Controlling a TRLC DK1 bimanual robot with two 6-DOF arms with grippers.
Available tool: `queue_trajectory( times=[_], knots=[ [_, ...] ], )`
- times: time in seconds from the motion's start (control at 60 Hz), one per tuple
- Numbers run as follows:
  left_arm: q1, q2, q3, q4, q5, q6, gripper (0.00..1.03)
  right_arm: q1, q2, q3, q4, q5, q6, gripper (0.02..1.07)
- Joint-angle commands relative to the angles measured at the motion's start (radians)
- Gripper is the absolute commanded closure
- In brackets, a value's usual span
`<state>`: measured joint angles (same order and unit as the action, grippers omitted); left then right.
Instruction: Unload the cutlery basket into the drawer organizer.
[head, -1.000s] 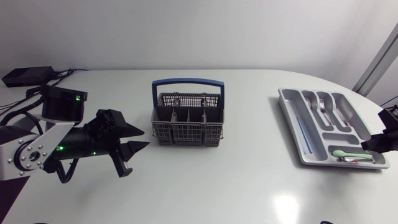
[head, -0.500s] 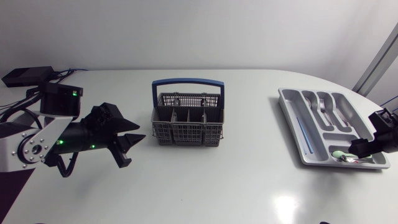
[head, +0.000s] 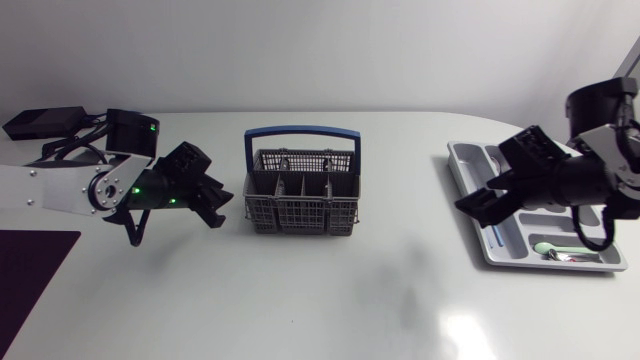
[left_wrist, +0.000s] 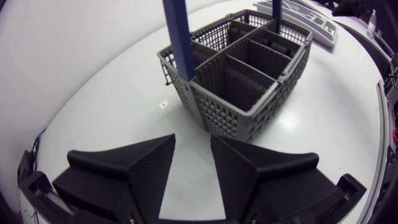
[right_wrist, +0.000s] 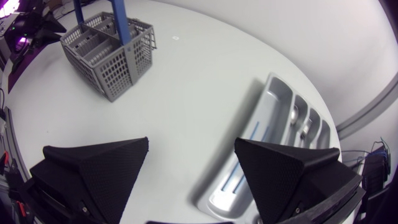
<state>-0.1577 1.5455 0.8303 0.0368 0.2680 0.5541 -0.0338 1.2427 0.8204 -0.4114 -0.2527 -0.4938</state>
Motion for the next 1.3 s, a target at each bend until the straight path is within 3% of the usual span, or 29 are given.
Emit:
queue_trajectory(
  times=[0.0, 0.25, 0.533, 1.283],
  knots=[
    [-0.005, 0.057, 0.061, 0.017, -0.019, -0.025, 0.61, 0.087, 0.06, -0.003, 0.045, 0.018, 0.092, 0.07],
    [-0.017, 0.171, 0.15, 0.02, -0.029, -0.033, 0.61, 0.27, 0.311, 0.114, 0.171, 0.02, 0.201, 0.07],
    [-0.065, 0.217, 0.204, 0.02, -0.041, -0.045, 0.61, 0.339, 0.478, 0.278, 0.168, 0.058, 0.233, 0.07],
    [-0.22, 0.234, 0.227, 0.015, -0.082, -0.086, 0.61, 0.341, 0.437, 0.215, 0.171, 0.098, 0.224, 0.07]
  ],
)
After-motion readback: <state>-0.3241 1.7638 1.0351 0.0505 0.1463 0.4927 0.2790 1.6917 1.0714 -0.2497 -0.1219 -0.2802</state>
